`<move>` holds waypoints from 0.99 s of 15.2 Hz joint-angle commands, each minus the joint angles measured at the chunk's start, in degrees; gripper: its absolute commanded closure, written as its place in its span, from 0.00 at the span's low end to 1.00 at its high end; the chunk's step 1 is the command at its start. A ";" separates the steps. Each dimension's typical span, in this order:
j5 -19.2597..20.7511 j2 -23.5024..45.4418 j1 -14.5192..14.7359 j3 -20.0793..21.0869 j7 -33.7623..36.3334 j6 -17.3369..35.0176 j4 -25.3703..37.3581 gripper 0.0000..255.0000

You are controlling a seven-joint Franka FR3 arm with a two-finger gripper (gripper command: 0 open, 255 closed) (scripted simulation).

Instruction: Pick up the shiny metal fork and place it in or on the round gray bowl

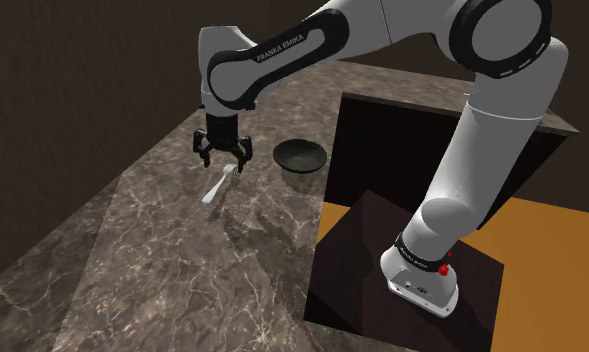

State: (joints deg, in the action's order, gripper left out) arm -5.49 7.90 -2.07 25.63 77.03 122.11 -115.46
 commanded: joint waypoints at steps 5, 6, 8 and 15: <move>1.91 4.96 1.10 -0.39 4.11 3.20 1.44 0.00; 2.07 5.36 1.21 -0.41 4.23 3.90 1.12 0.00; 2.54 6.43 1.51 -0.48 4.55 5.69 0.35 0.00; 2.53 6.43 1.51 -0.49 4.55 5.69 0.35 0.00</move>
State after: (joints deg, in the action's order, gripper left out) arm -2.96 14.33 -0.56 25.14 81.58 127.80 -115.11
